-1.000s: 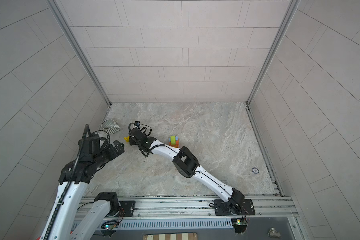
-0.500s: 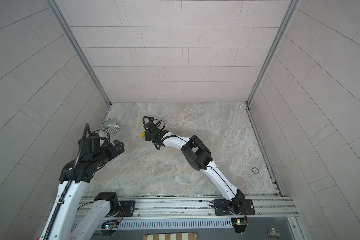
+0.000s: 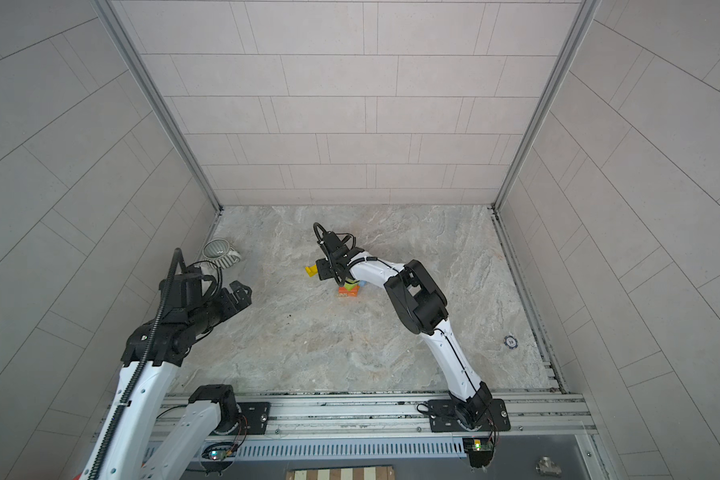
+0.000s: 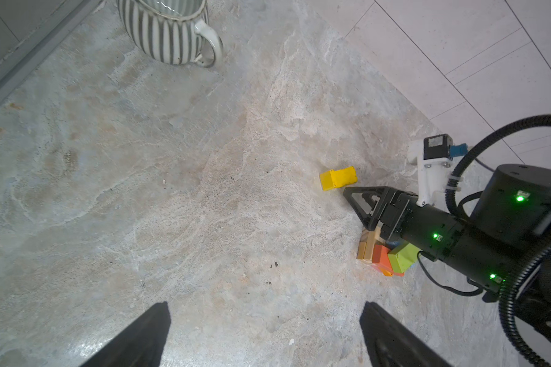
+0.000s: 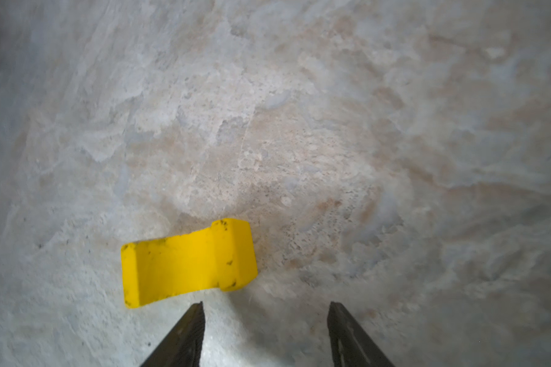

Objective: Build the wood block tower

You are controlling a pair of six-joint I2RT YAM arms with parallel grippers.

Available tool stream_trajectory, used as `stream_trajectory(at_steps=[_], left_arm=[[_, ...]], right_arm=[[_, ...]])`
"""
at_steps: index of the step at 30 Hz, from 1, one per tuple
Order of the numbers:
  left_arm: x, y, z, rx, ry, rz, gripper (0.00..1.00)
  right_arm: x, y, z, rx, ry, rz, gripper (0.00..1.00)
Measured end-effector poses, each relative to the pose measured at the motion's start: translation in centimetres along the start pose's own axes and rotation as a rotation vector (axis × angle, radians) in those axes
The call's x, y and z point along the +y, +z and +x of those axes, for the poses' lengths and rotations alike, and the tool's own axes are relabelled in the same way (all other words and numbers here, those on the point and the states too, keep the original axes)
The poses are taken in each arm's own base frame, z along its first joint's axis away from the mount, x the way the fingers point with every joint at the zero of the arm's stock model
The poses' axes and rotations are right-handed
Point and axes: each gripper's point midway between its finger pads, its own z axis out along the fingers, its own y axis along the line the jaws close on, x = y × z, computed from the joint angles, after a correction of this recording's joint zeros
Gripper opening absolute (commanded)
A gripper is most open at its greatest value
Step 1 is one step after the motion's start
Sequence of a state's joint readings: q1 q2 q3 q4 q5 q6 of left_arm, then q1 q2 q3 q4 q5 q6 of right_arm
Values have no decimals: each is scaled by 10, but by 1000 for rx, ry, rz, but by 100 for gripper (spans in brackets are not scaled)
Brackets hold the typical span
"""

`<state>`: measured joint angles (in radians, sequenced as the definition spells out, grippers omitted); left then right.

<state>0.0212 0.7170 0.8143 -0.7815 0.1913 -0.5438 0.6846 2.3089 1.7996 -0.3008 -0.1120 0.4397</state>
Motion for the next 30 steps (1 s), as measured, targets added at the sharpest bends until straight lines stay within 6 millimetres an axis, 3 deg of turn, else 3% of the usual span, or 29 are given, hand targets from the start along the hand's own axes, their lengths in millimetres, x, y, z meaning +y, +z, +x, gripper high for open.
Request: stream_trajectory(at_steps=[5,10,11,15,16,17,20,22,23,25,27,30], left_arm=[[-3,3,2,16,10,18,100],[-5,4,1,13,14,28,100],[-5,4,1,12,15,29,100],[-7,4,1,14,15,35,99],[-7,5,1,15,15,35,99],[-7,5,1,18,15,36,99],[-7,8,2,32,14,38,98],[-8,9,3,39,16,40,98],[-8,9,4,40,17,41,98],[-8,9,4,41,18,43,98],[-8,9,4,42,18,45,98],[-8,10,5,47,18,48,98]], right_arm=[[9,-21,-12,24,-65,-7,79],[19,-44,-37,7,-116,-28,79],[20,-49,-42,6,-122,-31,75],[11,-66,-54,11,-102,-37,38],[6,-69,-55,18,-82,-35,36],[-2,-73,-55,27,-63,-34,36],[-26,-88,-58,47,-26,-12,54],[-43,-101,-61,61,-29,26,58],[-50,-108,-63,67,-35,50,52],[-59,-122,-65,78,-39,94,23],[-69,-139,-61,101,-36,136,3],[-85,-159,-43,148,-20,180,0]])
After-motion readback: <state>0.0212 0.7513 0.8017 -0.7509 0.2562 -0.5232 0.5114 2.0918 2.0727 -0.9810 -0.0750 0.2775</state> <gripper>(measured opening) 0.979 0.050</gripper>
